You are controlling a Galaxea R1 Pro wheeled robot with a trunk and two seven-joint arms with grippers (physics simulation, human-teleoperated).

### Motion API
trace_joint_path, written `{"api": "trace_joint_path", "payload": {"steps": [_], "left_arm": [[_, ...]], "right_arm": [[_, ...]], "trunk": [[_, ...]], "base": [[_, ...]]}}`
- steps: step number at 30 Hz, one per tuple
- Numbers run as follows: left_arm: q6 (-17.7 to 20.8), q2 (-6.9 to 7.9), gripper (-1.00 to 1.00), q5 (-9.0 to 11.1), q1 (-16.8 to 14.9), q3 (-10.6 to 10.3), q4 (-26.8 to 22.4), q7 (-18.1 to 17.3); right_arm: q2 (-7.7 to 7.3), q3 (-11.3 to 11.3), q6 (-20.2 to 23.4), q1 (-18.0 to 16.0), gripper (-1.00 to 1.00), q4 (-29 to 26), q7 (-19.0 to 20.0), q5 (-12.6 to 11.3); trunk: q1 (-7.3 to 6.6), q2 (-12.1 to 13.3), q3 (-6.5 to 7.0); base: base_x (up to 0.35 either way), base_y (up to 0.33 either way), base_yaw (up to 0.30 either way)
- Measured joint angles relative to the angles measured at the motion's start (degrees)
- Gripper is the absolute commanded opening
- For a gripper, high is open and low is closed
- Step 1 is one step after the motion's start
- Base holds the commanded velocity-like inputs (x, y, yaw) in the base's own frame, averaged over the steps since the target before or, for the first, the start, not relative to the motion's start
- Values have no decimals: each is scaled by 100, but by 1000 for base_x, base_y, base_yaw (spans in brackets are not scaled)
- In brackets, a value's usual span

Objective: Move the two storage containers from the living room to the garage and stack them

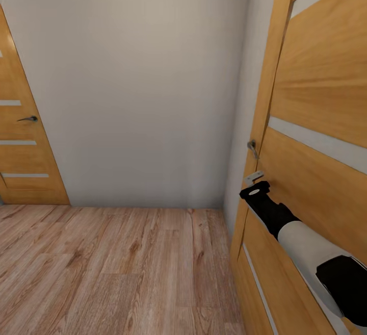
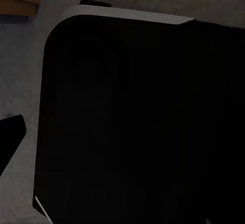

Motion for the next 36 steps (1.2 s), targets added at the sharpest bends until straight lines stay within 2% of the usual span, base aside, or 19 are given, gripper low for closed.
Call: {"api": "trace_joint_path", "payload": {"steps": [11, 12, 14, 15, 17, 18, 19, 26, 28, 29, 31, 34, 36], "left_arm": [[0, 2, 100, 0, -1, 0, 1, 0], [0, 2, 100, 0, 1, 1, -1, 0], [0, 2, 100, 0, 1, 0, 1, 0], [0, 2, 100, 0, 2, 1, -2, 0], [0, 2, 100, 0, 1, 1, -1, 0], [1, 2, 100, 0, 1, 1, -2, 0], [0, 2, 100, 0, 2, 0, -2, 0], [0, 2, 100, 0, 3, 1, -3, 0], [1, 0, 100, 0, 2, 1, -3, 0], [1, -1, 100, 0, 2, 1, -3, 0], [-4, -2, 100, 0, 2, 1, -4, 0], [-7, 1, 100, 0, 2, 1, -2, 0], [-8, 2, 100, 0, 2, 1, -2, 0]], "right_arm": [[-15, 28, 45, -1, 100, -35, 15, -11], [52, 12, 73, -2, 100, -32, -19, 97], [467, 18, 75, -1, 100, -30, -24, 94], [581, 16, 77, -2, 100, -22, -27, 101], [913, 25, 83, -1, 100, 9, -31, 94], [980, 24, 85, -1, 100, 16, -33, 99], [1138, 24, 84, -1, 100, 30, -32, 89], [1274, 8, 69, -2, 100, 135, 30, 38], [1325, -8, 47, 14, 100, 421, 100, -77], [1338, -13, 36, 25, 100, 657, 143, -206], [1351, -15, 7, 57, 100, 1115, 205, -493], [1366, -16, -265, 50, 100, 2042, 360, -1109], [1364, -11, -400, 59, 100, 2252, 413, -1217]], "trunk": [[0, 0, 0], [0, 0, 1], [0, 0, 0], [0, 0, 0], [0, 0, 0], [0, 0, 1], [0, 0, 0], [0, 0, 0], [0, 0, 0], [0, 1, 0], [0, 0, 0], [0, 0, 0], [0, 0, 0]], "base": [[0, 0, 0], [0, 0, 0], [0, 0, 0], [0, 0, 0], [0, 0, 0], [0, 0, 0], [0, 0, 0], [0, 0, 0], [0, 0, 0], [0, 0, 0], [0, 0, 0], [0, 0, 0], [0, 0, 0]]}}
